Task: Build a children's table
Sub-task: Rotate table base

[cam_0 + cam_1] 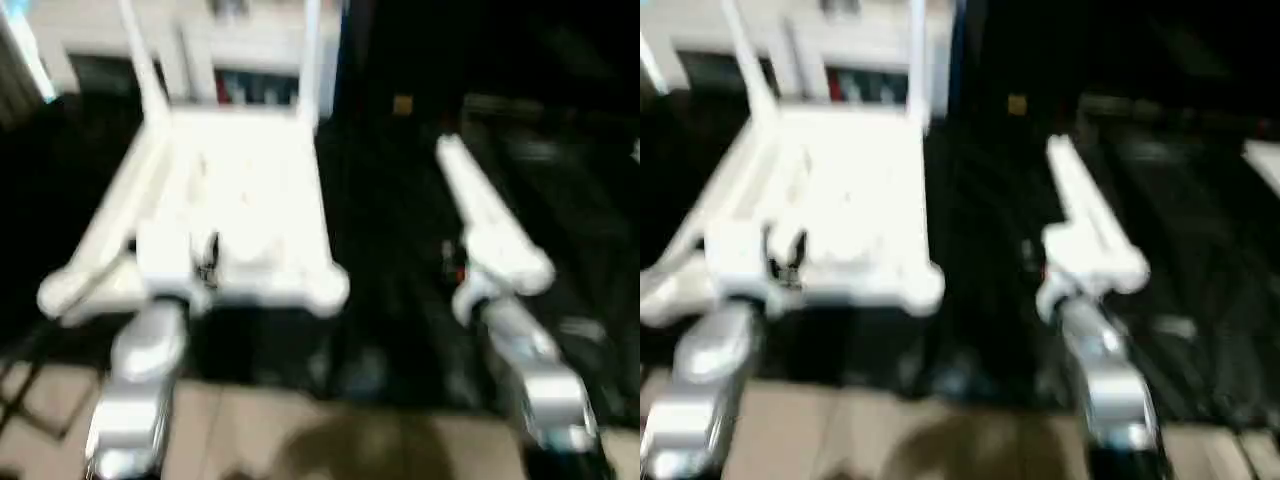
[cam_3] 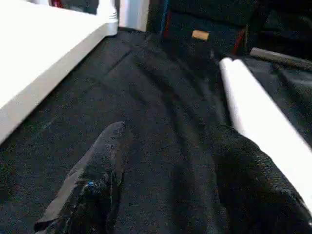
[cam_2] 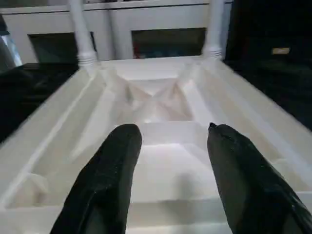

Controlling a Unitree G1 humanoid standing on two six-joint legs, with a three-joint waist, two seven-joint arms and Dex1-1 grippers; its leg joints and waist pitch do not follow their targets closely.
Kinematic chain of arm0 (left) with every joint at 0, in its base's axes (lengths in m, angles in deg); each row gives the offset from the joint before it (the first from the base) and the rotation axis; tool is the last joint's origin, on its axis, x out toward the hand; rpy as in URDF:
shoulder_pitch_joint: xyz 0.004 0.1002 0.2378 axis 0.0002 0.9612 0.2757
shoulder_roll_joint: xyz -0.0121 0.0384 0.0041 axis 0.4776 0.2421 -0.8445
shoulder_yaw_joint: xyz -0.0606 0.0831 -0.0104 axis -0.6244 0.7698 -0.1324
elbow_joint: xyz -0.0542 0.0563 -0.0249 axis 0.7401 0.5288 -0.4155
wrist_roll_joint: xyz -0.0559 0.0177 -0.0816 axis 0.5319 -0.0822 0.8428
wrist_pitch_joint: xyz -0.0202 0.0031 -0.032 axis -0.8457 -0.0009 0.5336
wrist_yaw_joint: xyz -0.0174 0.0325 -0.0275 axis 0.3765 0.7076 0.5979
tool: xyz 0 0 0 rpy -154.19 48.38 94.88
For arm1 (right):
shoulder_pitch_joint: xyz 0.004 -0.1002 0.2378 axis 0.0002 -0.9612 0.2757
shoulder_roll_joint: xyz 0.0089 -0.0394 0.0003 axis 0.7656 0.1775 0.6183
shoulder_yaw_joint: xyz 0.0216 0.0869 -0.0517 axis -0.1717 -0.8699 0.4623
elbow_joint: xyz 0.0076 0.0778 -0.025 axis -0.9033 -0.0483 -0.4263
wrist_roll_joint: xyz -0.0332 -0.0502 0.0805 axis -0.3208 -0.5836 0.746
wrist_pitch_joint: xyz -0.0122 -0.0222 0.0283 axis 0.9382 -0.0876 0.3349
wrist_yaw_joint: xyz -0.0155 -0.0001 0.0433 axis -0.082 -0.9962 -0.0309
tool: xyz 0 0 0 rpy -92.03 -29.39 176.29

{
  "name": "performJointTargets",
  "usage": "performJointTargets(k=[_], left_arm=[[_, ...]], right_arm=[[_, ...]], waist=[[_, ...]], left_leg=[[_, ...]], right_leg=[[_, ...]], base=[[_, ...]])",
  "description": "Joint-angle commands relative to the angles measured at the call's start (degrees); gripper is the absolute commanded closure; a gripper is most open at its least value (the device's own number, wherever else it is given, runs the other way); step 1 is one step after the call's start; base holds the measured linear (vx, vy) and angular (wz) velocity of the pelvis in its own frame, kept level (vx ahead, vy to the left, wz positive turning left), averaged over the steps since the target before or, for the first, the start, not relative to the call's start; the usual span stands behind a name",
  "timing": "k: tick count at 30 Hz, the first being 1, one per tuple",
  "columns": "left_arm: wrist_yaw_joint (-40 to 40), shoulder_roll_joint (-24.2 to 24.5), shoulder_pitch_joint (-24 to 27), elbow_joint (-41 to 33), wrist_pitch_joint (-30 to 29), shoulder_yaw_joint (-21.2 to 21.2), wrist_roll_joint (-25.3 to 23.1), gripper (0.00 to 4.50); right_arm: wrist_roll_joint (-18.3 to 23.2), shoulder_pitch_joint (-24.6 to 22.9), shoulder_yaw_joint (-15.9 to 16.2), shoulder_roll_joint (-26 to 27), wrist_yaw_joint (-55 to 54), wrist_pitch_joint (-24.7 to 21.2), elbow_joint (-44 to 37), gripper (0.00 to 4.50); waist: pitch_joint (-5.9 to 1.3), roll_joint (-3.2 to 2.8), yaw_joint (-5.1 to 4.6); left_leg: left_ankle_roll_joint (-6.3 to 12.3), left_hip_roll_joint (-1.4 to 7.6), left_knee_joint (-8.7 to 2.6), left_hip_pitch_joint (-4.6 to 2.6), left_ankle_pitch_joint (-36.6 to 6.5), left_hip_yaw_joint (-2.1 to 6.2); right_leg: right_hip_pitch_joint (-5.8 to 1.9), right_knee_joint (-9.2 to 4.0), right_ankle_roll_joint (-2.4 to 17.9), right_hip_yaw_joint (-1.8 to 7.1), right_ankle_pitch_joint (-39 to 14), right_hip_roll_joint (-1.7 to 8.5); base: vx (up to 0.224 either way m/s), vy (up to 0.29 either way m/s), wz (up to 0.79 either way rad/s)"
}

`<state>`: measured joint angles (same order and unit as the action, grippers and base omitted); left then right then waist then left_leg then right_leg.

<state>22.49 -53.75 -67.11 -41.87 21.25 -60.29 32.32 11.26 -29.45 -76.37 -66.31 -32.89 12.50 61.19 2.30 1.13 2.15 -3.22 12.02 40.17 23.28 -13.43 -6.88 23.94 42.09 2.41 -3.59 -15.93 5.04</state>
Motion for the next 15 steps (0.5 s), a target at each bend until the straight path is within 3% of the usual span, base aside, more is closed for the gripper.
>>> performJointTargets(k=[1, 2, 3, 4, 5, 6, 7, 8, 9, 10, 11, 12, 14, 15], left_arm=[[0.1, -0.6, -0.9, -0.2, -1.0, 1.7, 0.1, 1.92], [0.1, -0.5, -1.0, -0.2, -1.1, 1.7, 0.1, 1.92], [0.5, -0.7, -0.9, -0.3, -1.4, 1.6, 0.6, 1.92], [0.6, -0.8, -0.8, -0.4, -1.4, 1.6, 0.7, 1.92], [0.6, -0.8, -0.7, -0.5, -1.4, 1.6, 0.7, 1.92], [0.6, -0.9, -0.7, -0.5, -1.4, 1.5, 0.7, 1.92], [0.5, -1.0, -0.5, -0.6, -1.4, 1.3, 0.8, 1.92], [0.5, -1.0, -0.5, -0.6, -1.4, 1.3, 0.8, 1.92], [0.5, -1.0, -0.5, -0.6, -1.4, 1.2, 0.8, 1.92], [0.5, -1.0, -0.3, -0.7, -1.4, 1.0, 1.0, 1.92], [0.5, -1.0, -0.3, -0.7, -1.4, 1.0, 1.0, 1.92], [0.5, -0.9, -0.3, -0.8, -1.4, 1.0, 0.9, 1.92], [0.6, -0.9, -0.2, -0.9, -1.3, 1.0, 0.9, 1.92], [0.7, -0.9, -0.3, -1.0, -1.4, 1.0, 0.8, 1.92]], right_arm=[[0.1, -0.4, -1.5, -1.3, 0.2, -0.7, -0.6, 1.75], [0.1, -0.5, -1.4, -1.3, 0.2, -0.7, -0.6, 1.75], [-0.1, -0.6, -0.9, -1.4, 0.3, -0.6, -0.6, 1.75], [-0.3, -0.6, -0.5, -1.6, 0.5, -0.5, -0.6, 1.75], [-0.5, -0.6, -0.3, -1.7, 0.6, -0.4, -0.5, 1.75], [-0.3, -0.5, -0.4, -1.5, 0.6, -0.5, -0.5, 1.75], [0.5, -0.3, -0.8, -1.0, 0.8, -0.9, -0.4, 1.75], [0.6, -0.3, -0.9, -0.9, 0.8, -0.9, -0.4, 1.75], [1.0, -0.1, -1.1, -0.7, 1.0, -1.1, -0.3, 1.75], [1.0, 0.1, -0.8, -0.8, 1.4, -0.6, -0.3, 1.75], [0.9, 0.1, -0.5, -0.9, 1.5, -0.5, -0.3, 1.75], [0.3, 0.4, 0.3, -1.3, 1.7, -0.2, -0.1, 1.75], [0.0, 0.6, 0.9, -1.5, 1.9, -0.2, 0.0, 1.75], [-0.1, 1.1, 1.5, -1.5, 2.2, 0.2, 0.4, 1.75]], waist=[[-2.71, 1.1, 0.44], [-2.92, 2.52, 1.88], [-2.9, 2.39, 2.74], [-2.8, 2.0, 2.74], [-2.47, 1.95, 2.11], [-2.58, 1.26, 2.09], [-2.47, 0.76, 1.79], [-2.78, 0.43, 1.34], [-2.73, 0.1, 1.35], [-2.46, 0.88, 1.53], [-2.11, 0.26, 1.35], [-2.55, -0.11, 0.98], [-2.59, -0.2, 0.84], [-2.67, -0.29, 0.66]], left_leg=[[14.13, -3.82, -1.22, 0.1, -8.5, -2.48], [8.77, -3.71, 1.24, 0.9, -7.1, -1.66], [4.62, -2.8, -1.45, 0.85, -1.8, -1.07], [3.64, -2.25, -2.94, 0.79, -1.3, -0.84], [1.57, -1.88, -5.19, 1.03, -2.2, -0.35], [0.52, -1.82, -5.92, 0.49, -3.2, -0.28], [-0.66, -1.58, -6.72, -0.28, -5.6, -0.48], [-3.34, -1.82, -6.21, -2.61, -8.4, -2.28], [-4.63, -1.26, -7.04, -2.84, -9.4, -2.48], [-3.84, -1.04, -8.51, -0.92, -9.1, -1.03], [-3.15, -0.81, -9.0, -0.78, -10.7, -1.05], [-2.63, -0.34, -8.79, -1.97, -12.1, -0.9], [-2.56, 0.17, -9.39, -1.55, -10.6, -0.61], [-2.43, 0.5, -9.61, -1.77, -10.4, -0.57]], right_leg=[[-1.01, -10.16, 9.9, 3.29, -3.7, 3.39], [-2.98, -12.22, 6.4, 5.81, -18.4, 6.97], [-3.07, -12.01, -0.9, 5.52, -25.4, 6.01], [-3.29, -11.7, -3.6, 5.5, -26.2, 5.83], [-3.38, -11.02, -8.6, 4.34, -25.2, 3.97], [-3.22, -11.17, -9.7, 3.63, -25.0, 3.42], [-2.75, -11.68, -9.4, 3.19, -24.1, 2.47], [-1.28, -12.55, -9.5, 4.0, -25.1, -0.31], [-1.32, -12.41, -7.4, 4.34, -21.9, -1.49], [-3.31, -10.99, -5.3, 3.25, -18.3, -0.17], [-2.88, -11.82, -5.2, 3.06, -20.2, -0.37], [-2.66, -11.92, -3.3, 3.29, -19.7, 0.34], [-3.13, -11.48, -1.5, 3.17, -15.6, 0.3], [-3.21, -11.36, 0.0, 3.1, -12.9, 0.45]], base=[[-0.034, -0.21, -0.01], [-0.042, -0.194, -0.08], [-0.042, -0.194, -0.08], [-0.038, -0.192, -0.07], [-0.038, -0.156, -0.07], [-0.038, -0.156, -0.07], [-0.044, -0.115, -0.05], [-0.03, -0.071, -0.1], [-0.03, -0.071, -0.1], [-0.01, -0.026, -0.21], [0.0, 0.0, 0.0], [0.0, 0.0, 0.0], [0.0, 0.0, 0.0], [0.0, 0.0, 0.0]])
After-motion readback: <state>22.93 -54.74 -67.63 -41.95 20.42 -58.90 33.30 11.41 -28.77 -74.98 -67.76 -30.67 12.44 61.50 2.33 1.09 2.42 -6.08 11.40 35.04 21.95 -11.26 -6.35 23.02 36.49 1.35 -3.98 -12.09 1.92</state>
